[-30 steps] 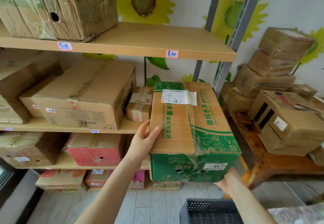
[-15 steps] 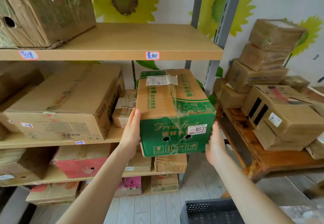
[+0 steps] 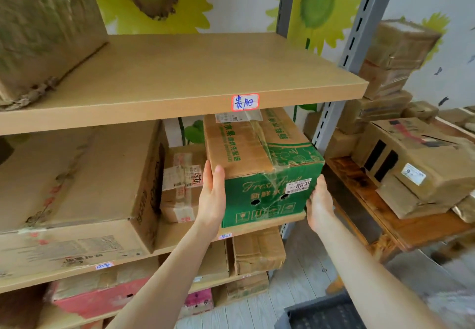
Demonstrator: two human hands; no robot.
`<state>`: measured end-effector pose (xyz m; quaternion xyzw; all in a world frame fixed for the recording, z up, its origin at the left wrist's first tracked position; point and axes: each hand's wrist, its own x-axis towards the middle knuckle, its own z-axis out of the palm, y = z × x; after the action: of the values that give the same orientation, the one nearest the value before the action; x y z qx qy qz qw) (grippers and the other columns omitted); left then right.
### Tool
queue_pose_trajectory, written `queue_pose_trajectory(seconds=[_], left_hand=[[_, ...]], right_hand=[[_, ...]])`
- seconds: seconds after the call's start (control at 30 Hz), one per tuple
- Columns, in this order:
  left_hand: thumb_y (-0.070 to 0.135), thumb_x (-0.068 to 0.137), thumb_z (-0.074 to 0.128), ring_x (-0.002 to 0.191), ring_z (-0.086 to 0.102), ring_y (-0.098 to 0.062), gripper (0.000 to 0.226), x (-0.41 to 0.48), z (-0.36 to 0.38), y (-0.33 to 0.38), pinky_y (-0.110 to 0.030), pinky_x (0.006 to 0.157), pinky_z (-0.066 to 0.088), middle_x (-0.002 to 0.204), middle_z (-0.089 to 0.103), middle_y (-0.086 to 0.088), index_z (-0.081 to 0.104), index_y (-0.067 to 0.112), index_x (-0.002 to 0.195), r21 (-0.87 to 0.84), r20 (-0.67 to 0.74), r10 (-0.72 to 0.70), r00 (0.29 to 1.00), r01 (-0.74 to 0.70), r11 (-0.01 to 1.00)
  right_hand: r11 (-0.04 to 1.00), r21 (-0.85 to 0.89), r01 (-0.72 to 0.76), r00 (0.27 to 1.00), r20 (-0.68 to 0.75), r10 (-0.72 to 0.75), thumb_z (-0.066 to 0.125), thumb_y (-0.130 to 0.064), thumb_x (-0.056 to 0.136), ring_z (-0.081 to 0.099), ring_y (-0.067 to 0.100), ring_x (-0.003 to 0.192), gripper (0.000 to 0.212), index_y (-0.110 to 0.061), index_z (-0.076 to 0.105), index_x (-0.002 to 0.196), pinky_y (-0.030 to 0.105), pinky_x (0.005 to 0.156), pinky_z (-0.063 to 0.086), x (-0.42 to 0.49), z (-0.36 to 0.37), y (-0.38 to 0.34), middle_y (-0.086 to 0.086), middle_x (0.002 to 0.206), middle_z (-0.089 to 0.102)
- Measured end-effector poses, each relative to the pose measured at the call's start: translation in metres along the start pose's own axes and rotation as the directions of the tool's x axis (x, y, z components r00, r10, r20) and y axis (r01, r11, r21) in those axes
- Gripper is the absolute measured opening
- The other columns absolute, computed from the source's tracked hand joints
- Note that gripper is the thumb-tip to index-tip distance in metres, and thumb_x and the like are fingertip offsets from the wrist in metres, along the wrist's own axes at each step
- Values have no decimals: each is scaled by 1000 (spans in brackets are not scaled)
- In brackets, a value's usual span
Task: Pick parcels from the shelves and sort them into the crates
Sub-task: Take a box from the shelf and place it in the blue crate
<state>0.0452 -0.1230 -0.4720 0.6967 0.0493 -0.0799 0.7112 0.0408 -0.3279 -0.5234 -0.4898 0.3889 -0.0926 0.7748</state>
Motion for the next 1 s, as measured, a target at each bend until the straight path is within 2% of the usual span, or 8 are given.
queue_pose_trajectory(seconds=[0.1,0.23,0.37,0.47,0.63,0.73,0.9,1.0], left_hand=[[59,92,27,130,41,-17,56,0,-8,1,-41,114,27,143,41,7,20,40,144,9,37,-38,999,38,999],[41,97,35,113,43,-7,46,-7,-47,0,-22,97,29,127,50,5,40,20,138,154,-59,106,993,-96,983],[26,97,41,135,36,-21,48,5,-81,-24,-25,106,27,145,38,-7,33,10,142,438,-146,169,975,-89,895],[27,96,41,134,38,-27,51,15,-89,-37,-34,109,31,145,40,-11,30,8,142,480,-152,101,983,-15,877],[31,95,41,133,38,-33,53,29,-93,-47,-43,108,36,144,39,-17,29,7,141,530,-198,93,976,27,847],[28,96,40,129,43,-35,51,35,-93,-49,-38,104,39,140,42,-19,30,3,139,550,-211,42,977,83,831],[19,97,39,118,46,-40,38,30,-86,-40,-38,94,39,131,42,-24,38,-5,126,565,-329,6,944,192,803],[14,95,40,117,44,-41,39,21,-81,-45,-40,96,36,129,43,-27,38,-8,127,496,-400,23,916,195,847]], right_hand=[[996,75,41,992,-120,-32,39,-40,95,52,24,115,46,-12,49,130,35,92,45,-17,5,-1,4,131,54],[954,206,219,955,-246,-167,44,-11,94,56,18,111,30,-3,54,122,30,100,41,-88,12,22,10,127,57],[850,-128,512,859,91,-504,48,-26,93,66,7,93,17,-18,63,95,16,84,52,-152,55,82,0,106,68],[521,-449,726,687,497,-530,41,-43,92,50,-7,114,41,-16,58,117,14,101,38,-147,102,107,-14,119,58],[305,-771,559,825,482,-295,41,-10,95,41,28,130,44,-7,34,138,35,110,32,-98,157,122,13,139,44],[430,-774,465,884,378,-276,40,-15,95,46,32,124,44,-2,33,137,38,106,36,-89,164,125,18,136,47],[417,-786,456,883,344,-318,35,-19,98,51,33,116,32,2,47,119,35,101,36,-94,168,119,18,121,57],[515,-722,461,885,338,-320,38,-15,97,53,35,110,26,4,47,112,35,93,41,-103,162,115,20,114,58]])
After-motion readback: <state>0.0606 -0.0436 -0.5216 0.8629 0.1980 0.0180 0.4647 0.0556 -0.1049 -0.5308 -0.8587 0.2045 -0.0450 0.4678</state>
